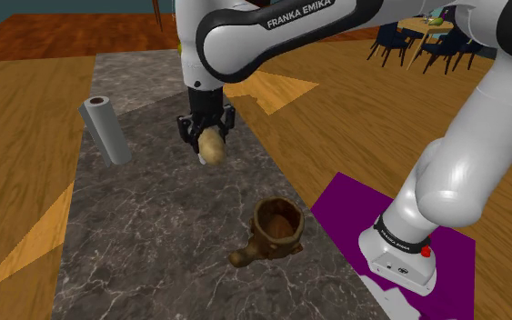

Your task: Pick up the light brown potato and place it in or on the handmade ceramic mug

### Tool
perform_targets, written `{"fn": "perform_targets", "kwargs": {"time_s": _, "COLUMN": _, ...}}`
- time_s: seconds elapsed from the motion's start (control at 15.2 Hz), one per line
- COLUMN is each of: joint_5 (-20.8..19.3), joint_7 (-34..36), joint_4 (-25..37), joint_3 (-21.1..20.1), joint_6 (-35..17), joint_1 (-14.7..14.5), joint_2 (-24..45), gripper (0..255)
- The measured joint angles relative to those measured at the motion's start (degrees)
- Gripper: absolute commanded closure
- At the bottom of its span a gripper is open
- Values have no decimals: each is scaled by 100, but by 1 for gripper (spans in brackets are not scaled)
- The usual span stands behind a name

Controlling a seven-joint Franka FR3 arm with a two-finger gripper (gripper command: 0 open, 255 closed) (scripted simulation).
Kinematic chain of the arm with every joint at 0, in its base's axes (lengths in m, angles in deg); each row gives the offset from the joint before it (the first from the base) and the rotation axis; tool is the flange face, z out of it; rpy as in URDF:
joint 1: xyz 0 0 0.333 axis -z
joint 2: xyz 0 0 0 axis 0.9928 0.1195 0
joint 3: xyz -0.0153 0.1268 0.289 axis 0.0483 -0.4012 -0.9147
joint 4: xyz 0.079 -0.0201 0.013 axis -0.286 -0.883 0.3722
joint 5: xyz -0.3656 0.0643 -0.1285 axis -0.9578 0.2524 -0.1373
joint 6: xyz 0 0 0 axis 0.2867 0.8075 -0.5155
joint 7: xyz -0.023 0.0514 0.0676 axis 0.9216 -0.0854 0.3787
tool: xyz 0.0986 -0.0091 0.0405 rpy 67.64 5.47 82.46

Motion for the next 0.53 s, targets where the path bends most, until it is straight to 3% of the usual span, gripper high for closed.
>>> {"fn": "perform_targets", "kwargs": {"time_s": 0.53, "joint_5": 49, "joint_7": -19, "joint_4": 434, "joint_3": 11, "joint_6": 585, "joint_1": 15, "joint_2": -158, "gripper": 255}}
